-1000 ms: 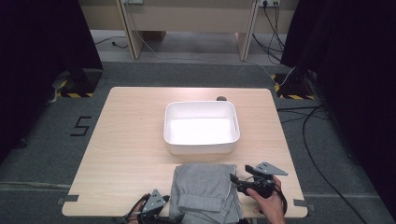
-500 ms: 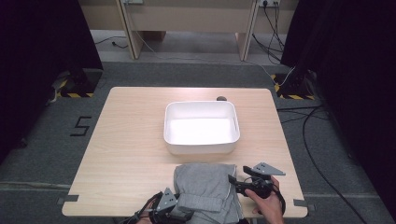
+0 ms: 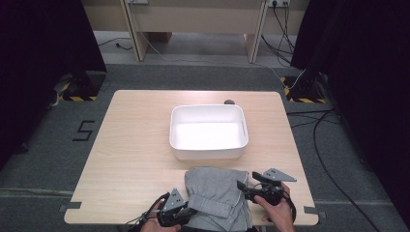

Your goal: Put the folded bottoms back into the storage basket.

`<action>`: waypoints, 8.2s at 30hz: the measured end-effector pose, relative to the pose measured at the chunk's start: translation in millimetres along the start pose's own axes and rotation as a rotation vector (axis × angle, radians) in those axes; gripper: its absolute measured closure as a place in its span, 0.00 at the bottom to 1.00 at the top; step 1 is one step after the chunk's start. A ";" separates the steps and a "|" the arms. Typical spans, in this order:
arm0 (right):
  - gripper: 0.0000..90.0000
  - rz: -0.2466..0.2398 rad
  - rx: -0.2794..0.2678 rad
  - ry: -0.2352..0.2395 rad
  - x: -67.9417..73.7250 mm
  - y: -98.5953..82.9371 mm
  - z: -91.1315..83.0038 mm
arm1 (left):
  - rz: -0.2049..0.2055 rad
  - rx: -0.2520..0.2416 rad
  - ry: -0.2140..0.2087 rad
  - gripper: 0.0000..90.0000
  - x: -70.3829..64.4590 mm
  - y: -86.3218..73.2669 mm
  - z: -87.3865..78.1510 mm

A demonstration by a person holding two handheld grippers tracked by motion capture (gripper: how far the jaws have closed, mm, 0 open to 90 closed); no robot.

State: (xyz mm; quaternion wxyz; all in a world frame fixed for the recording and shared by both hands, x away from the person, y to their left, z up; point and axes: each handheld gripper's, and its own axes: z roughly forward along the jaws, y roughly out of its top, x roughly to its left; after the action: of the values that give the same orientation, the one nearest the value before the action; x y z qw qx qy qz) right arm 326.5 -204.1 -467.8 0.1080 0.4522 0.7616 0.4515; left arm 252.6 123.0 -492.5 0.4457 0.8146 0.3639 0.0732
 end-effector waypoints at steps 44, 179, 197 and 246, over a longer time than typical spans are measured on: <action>0.49 -0.085 0.142 0.144 31.4 -2.5 45.6 | -0.090 0.042 0.161 0.34 25.4 -22.7 -43.2; 0.82 -0.220 -0.044 0.096 -10.2 255.6 79.4 | -0.095 -0.137 0.054 0.85 126.8 202.7 -26.3; 0.82 -0.145 0.049 0.043 -38.6 232.6 129.6 | -0.127 -0.018 0.098 0.85 146.9 189.9 17.9; 0.51 -0.051 0.232 -0.137 -44.2 218.6 146.6 | -0.177 0.087 0.097 0.71 154.6 181.2 18.1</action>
State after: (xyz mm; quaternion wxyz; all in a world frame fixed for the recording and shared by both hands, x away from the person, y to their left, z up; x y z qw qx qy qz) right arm 564.8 -112.3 -390.3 0.1182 0.4717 0.8109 0.3255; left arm 468.3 151.4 -393.7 0.3962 0.7934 0.4586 0.0571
